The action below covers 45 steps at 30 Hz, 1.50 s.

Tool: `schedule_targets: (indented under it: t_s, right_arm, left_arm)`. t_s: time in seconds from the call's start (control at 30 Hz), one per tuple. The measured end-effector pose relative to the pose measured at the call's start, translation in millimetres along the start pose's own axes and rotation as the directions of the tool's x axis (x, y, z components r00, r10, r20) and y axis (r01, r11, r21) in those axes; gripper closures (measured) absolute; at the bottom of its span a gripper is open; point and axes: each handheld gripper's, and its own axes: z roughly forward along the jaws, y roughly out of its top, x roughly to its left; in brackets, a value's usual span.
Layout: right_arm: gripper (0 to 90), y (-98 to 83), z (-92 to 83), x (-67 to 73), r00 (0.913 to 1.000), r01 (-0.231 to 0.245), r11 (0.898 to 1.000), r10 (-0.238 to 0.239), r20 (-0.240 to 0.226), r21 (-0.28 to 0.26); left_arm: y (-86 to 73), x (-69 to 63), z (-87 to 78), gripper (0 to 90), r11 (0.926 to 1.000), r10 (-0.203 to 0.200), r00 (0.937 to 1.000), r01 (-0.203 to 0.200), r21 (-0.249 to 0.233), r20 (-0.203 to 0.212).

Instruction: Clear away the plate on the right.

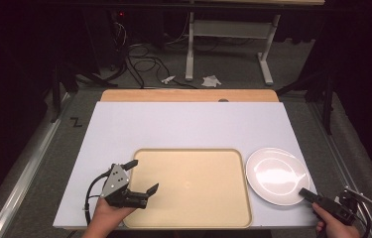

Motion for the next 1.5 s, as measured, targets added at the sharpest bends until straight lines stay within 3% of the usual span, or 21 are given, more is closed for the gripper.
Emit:
schedule_targets:
  t_s: [0.2, 0.3, 0.6, 0.83, 1.07, 1.5]
  right_arm:
    - [81.6, 0.3, 0.1, -0.9, 0.9998, -0.017, 1.0, 0.017, -0.004, -0.004]
    - [82.9, 0.6, -0.4, -1.6, 0.9987, -0.051, 0.999, 0.051, -0.01, 0.0]
    - [86.6, 1.3, -3.0, 0.4, 0.9949, -0.093, 0.995, 0.092, -0.041, -0.034]
    - [89.0, 2.9, -7.3, 5.0, 0.9936, -0.093, 0.993, 0.087, -0.071, -0.078]
    - [89.2, 5.0, -10.1, 10.8, 0.9965, -0.06, 0.993, 0.053, -0.064, -0.106]
    - [89.1, 8.6, -19.1, 7.7, 0.9938, -0.087, 0.986, 0.076, -0.081, -0.14]
  left_arm:
    - [0.0, 0.2, -0.3, 2.5, 1.0, 0.001, 1.0, -0.001, 0.0, -0.002]
    - [0.0, -0.2, -0.7, 2.5, 1.0, 0.003, 1.0, -0.003, 0.001, -0.001]
    - [-0.2, -0.1, -1.7, 2.6, 1.0, 0.007, 1.0, -0.007, 0.004, -0.005]
    - [-0.6, -0.1, -2.0, 2.6, 0.9999, 0.009, 0.9999, -0.009, 0.007, -0.006]
    - [-0.5, 0.2, -3.5, 2.6, 1.0, 0.006, 0.9999, -0.006, 0.0, -0.01]
    - [-0.1, 0.4, -5.0, 2.6, 1.0, 0.001, 0.9999, -0.001, -0.01, -0.013]
